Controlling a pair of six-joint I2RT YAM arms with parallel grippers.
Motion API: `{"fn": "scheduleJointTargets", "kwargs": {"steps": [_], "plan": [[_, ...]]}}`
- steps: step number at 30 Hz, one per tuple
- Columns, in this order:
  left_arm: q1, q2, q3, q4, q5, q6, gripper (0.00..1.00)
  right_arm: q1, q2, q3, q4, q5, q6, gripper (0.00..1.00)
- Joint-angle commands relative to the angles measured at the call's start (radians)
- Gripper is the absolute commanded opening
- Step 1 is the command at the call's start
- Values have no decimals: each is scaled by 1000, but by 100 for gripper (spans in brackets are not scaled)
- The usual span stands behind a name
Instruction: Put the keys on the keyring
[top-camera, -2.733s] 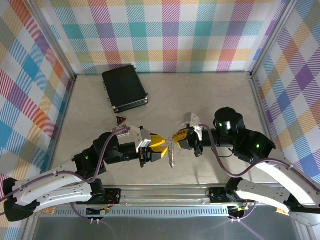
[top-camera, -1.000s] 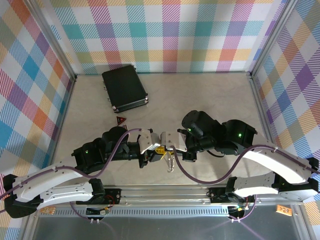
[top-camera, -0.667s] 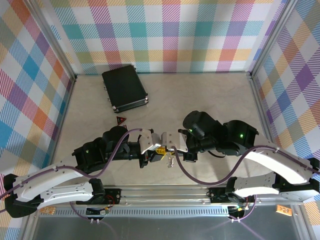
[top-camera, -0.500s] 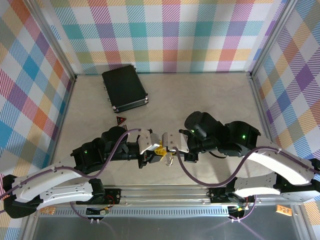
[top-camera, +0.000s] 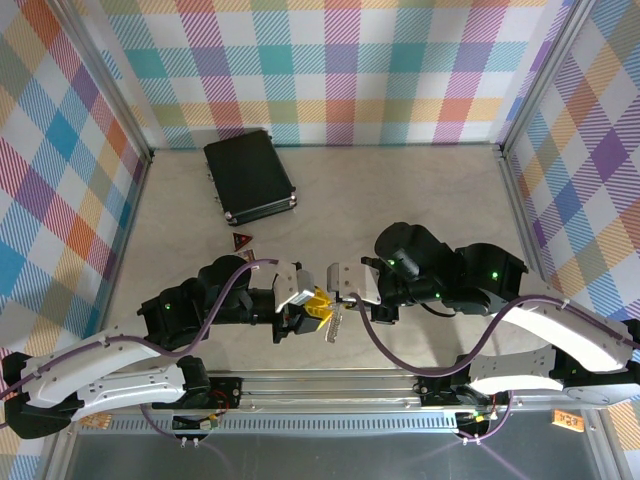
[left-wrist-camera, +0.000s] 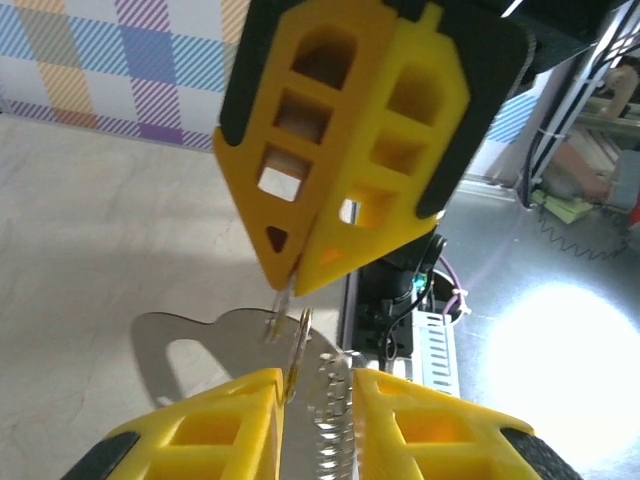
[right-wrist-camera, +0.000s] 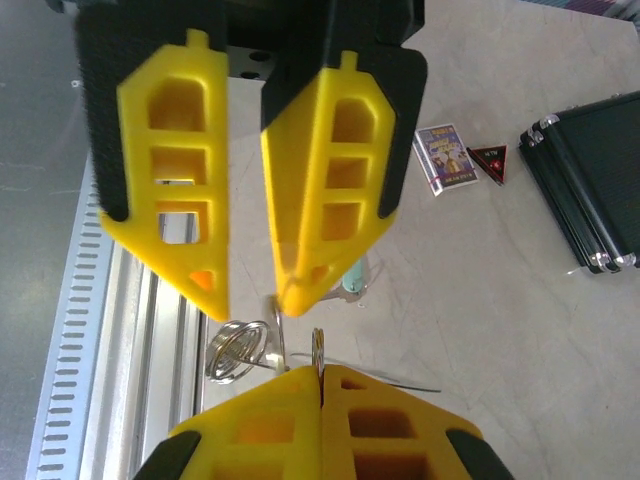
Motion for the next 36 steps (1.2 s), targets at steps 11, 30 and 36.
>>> {"fn": "scheduleJointTargets", "kwargs": {"steps": [11,30,36], "plan": [[-6,-53,-14,8,-34,-14,20,7,11,11,22,24,21,0],[-7,46,40,27,-128,57,17,8,39,24,14,1,20,0],[-7,59,42,27,-118,64,13,8,50,26,13,-19,20,0]]}}
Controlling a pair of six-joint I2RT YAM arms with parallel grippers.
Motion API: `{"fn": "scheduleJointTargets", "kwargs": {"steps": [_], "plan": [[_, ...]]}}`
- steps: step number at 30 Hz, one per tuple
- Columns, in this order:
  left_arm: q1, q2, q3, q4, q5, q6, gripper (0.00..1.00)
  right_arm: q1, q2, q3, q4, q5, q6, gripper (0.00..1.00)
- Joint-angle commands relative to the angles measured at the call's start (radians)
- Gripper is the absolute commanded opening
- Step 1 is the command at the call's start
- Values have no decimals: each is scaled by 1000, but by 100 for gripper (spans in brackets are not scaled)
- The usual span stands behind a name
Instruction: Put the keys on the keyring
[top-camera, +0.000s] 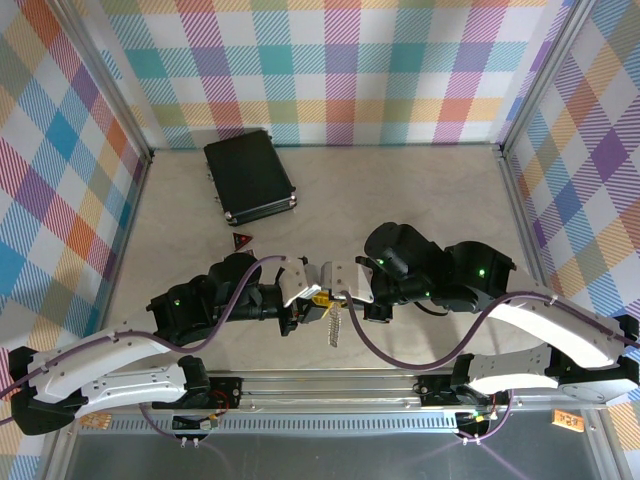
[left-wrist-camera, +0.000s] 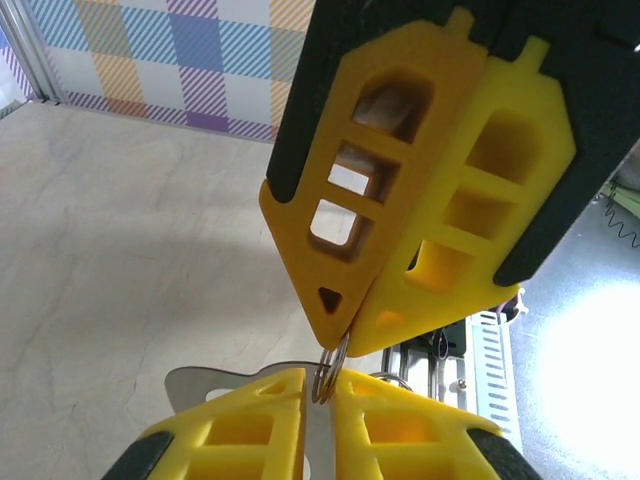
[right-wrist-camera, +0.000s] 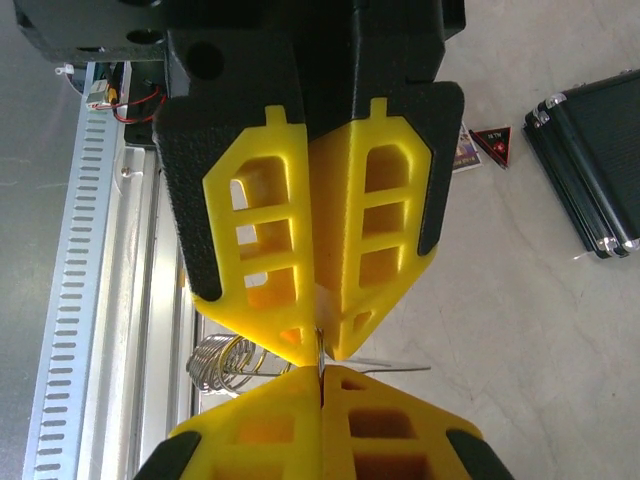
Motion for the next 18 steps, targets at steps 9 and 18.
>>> {"fn": "scheduleJointTargets", "kwargs": {"steps": [9,18], "plan": [[-7,8,14,70,44,17,7,7,22,21,8,-45,9,0],[-7,0,10,74,30,23,7,10,34,14,4,-56,13,0]]}}
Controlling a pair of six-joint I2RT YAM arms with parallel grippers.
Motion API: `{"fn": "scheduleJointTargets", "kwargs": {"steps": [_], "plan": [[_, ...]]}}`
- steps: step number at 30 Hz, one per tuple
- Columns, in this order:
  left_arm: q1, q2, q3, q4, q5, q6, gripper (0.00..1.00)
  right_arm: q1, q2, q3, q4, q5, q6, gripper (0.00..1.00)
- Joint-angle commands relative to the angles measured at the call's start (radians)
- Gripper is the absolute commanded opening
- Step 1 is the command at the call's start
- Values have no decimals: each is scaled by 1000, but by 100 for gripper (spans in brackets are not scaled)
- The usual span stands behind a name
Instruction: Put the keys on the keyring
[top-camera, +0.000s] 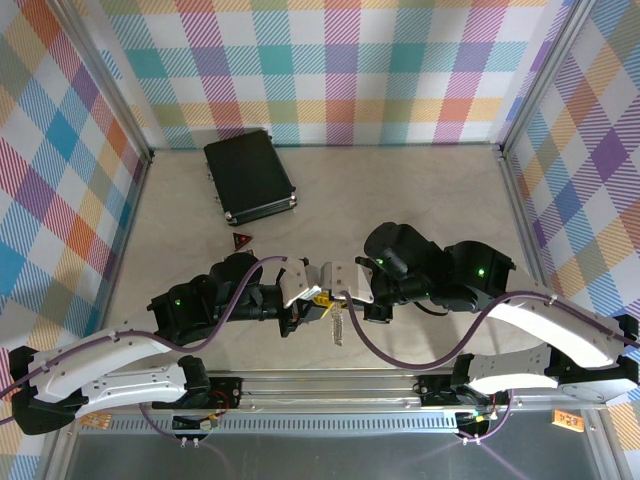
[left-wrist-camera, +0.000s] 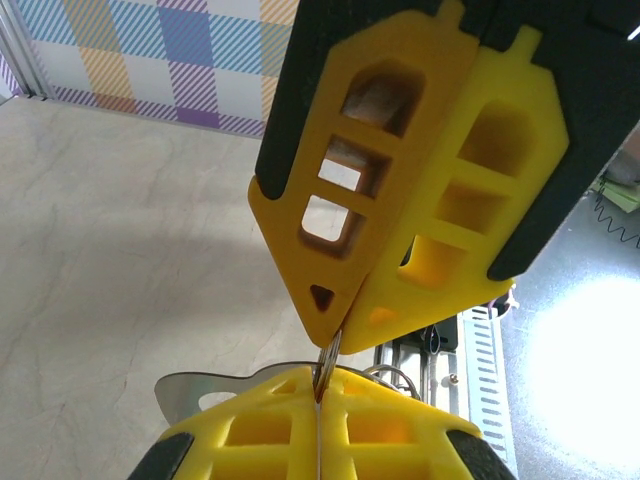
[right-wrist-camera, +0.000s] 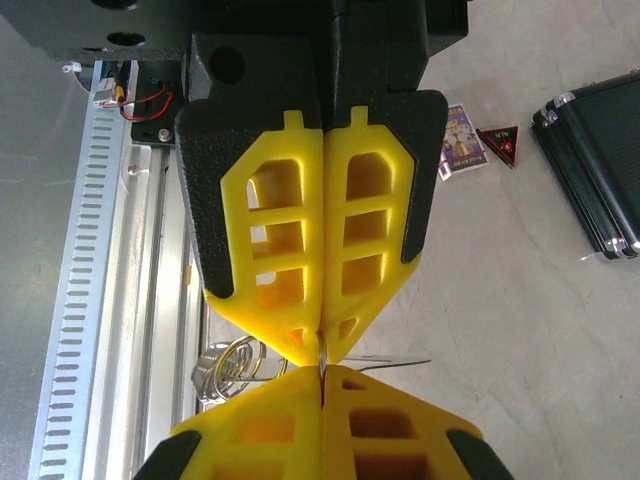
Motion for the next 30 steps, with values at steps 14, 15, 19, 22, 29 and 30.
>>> {"fn": "scheduleJointTargets", "kwargs": {"steps": [14,15,19,22,29,30], "plan": [[-7,-4,9,110,13,33,9,13,28,10,-3,-60,21,0],[-7,-4,8,110,17,34,6,13,29,10,-2,-60,19,0],[-7,1,9,113,28,32,0,13,36,10,0,-61,18,0],[-7,0,6,121,35,32,0,12,37,10,2,-63,19,0],[-7,-13,7,121,31,34,4,13,38,7,3,-63,27,0],[-7,-15,6,123,30,34,6,13,38,7,3,-62,28,0]]}}
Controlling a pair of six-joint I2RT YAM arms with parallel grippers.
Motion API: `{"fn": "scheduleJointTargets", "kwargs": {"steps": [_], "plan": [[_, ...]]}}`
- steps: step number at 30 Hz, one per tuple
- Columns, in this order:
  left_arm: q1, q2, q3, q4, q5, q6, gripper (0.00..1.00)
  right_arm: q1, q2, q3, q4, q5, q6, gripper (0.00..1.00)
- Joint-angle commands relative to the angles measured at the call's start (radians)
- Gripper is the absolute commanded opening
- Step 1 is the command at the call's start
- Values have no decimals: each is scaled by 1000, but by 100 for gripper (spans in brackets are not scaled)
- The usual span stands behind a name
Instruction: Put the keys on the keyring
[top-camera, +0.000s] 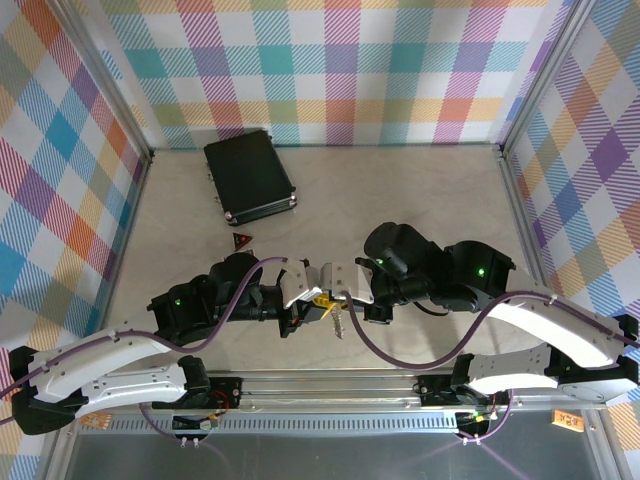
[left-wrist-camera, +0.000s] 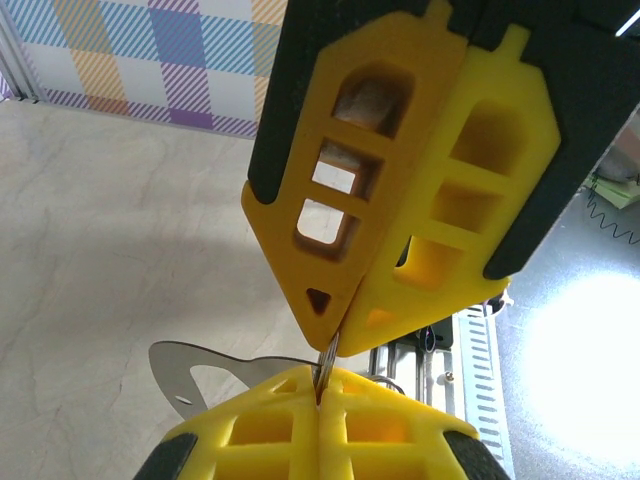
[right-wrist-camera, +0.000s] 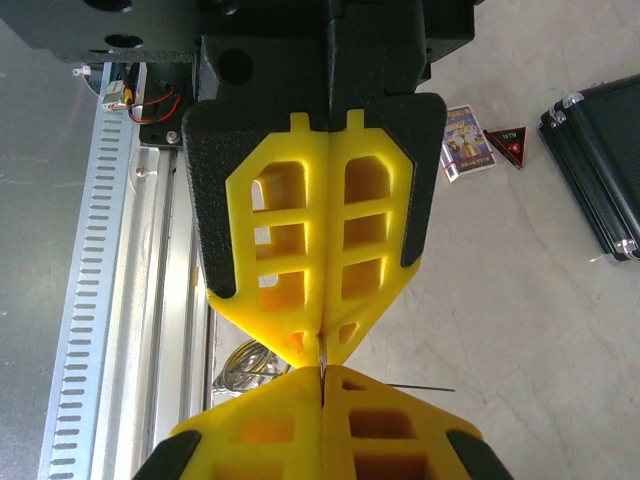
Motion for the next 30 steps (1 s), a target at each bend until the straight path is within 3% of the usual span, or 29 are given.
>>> {"fn": "scheduleJointTargets", "kwargs": {"steps": [1,16,20,23,26,30], "plan": [[-7,-17,6,121,11,26,7,13,37,5,4,-50,21,0],[-7,-27,0,154,64,24,0,16,32,5,26,-93,34,0],[-7,-47,-10,192,77,19,0,16,-18,-16,85,-108,70,28],[-7,-78,-31,223,94,4,0,16,-95,-68,197,-93,111,41],[-7,-117,-58,263,116,-21,0,16,-196,-143,333,-99,151,48],[-7,-158,-82,319,141,-54,0,16,-315,-236,466,-148,206,48]]}}
